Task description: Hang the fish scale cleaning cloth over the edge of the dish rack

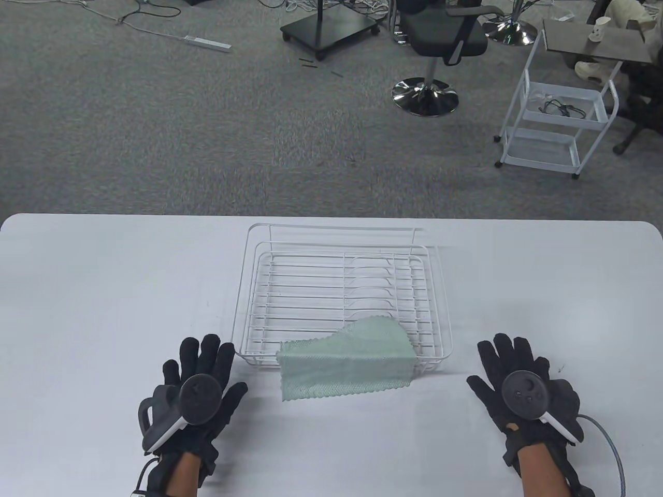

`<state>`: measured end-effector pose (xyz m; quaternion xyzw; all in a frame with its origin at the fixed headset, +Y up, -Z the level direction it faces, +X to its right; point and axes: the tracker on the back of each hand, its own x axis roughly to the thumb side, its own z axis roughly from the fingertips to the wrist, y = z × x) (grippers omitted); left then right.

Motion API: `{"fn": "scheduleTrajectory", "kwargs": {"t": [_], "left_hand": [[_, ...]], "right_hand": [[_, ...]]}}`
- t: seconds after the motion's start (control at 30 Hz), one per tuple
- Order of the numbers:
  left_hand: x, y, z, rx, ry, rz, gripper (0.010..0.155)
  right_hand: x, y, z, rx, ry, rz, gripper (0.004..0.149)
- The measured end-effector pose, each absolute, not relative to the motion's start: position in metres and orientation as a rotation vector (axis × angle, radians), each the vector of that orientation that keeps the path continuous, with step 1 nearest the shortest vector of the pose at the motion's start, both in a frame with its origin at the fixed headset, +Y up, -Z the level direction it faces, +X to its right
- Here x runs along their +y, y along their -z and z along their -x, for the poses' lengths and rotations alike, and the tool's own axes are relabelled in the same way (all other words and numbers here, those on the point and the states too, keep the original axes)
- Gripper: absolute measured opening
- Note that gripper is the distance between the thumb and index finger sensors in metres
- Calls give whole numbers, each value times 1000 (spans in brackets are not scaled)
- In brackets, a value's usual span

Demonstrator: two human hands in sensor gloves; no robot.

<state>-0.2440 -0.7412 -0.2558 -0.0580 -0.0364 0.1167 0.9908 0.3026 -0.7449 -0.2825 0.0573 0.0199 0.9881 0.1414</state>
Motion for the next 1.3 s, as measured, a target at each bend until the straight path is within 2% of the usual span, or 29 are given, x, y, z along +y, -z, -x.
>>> {"fn": "scheduleTrajectory", "kwargs": {"t": [0.2, 0.73, 1.3], "left_hand": [[-751, 255, 245, -55, -235, 190, 85], [-755, 255, 244, -42, -214, 236, 89], [-752, 255, 249, -52, -245, 159, 88]], "right_hand": [[-751, 285, -301, 111, -2868, -170, 71], [-751, 279, -300, 93, -2838, -181, 70], [-752, 282, -298, 89, -2831, -195, 69]]}}
